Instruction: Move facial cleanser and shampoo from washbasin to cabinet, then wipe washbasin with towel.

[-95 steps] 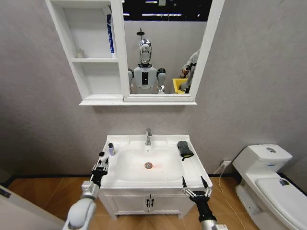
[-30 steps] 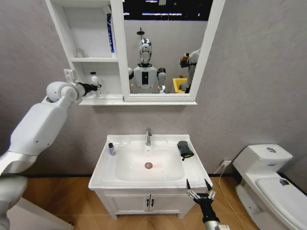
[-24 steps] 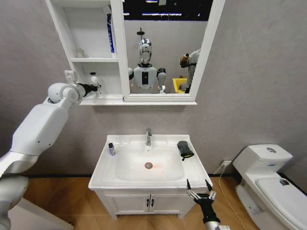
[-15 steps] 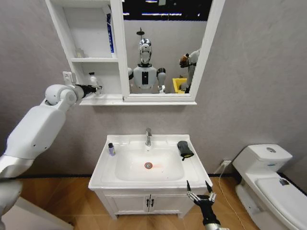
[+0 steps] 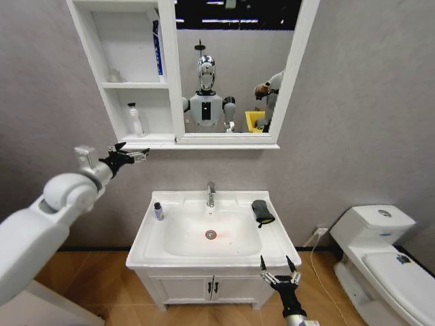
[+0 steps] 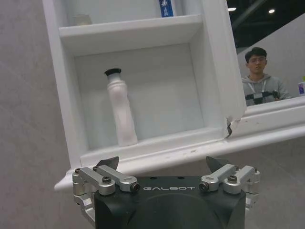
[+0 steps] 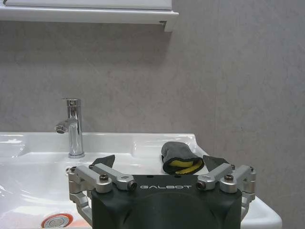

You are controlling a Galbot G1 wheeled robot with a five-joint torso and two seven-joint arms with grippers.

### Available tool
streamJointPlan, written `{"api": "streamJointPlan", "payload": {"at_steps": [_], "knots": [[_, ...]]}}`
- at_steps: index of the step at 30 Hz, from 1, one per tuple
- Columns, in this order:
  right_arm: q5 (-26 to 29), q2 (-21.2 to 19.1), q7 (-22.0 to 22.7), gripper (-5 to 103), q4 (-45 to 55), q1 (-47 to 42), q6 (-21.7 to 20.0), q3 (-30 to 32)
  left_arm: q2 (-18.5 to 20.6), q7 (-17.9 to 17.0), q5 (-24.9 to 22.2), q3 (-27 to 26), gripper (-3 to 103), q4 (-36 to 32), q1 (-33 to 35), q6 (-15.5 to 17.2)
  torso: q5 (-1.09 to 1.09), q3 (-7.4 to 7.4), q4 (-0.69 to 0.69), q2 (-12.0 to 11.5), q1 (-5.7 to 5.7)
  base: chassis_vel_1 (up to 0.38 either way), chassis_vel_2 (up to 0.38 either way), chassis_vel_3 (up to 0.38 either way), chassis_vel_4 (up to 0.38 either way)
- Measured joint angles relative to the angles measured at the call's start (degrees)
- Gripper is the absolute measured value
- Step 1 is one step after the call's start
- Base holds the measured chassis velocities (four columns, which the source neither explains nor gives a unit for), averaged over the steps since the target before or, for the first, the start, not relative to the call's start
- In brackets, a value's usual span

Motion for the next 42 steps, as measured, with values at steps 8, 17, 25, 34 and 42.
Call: {"api": "streamJointPlan", "payload": {"at_steps": [8,17,25,34,42], "knots": [[0.9,-0.5,0.4,100,-0.2,0.2,0.1,0.7,-16.3,4.5,16.8,-0.7,100,7.9,14.9,-6.7,-0.01,0.01,0.00,0.0,0.00,0.000,0.000,0.000,0.000],[1.4,-0.5,0.5,100,0.0,0.7,-0.8,1.1,-24.1,8.7,25.2,0.3,100,21.8,15.8,-12.7,0.00,0.01,0.00,0.0,0.01,0.000,0.000,0.000,0.000],[1.5,-1.0,0.5,100,-0.1,1.5,-1.4,1.5,-26.6,10.1,26.8,0.5,100,29.6,12.7,-15.2,0.01,0.01,0.01,0.0,0.01,0.000,0.000,0.000,0.000],[1.2,-1.1,0.5,100,-0.4,1.3,-1.5,1.7,-30.3,12.4,28.2,-0.3,100,39.5,9.3,-18.3,0.00,0.01,0.02,0.0,0.01,0.000,0.000,0.000,0.000],[1.2,-1.0,0.6,100,-0.9,0.9,-1.1,2.1,-31.8,14.0,27.7,-0.8,92,40.7,8.2,-17.9,-0.02,0.00,0.00,0.0,0.01,0.000,0.000,0.000,0.000]]}}
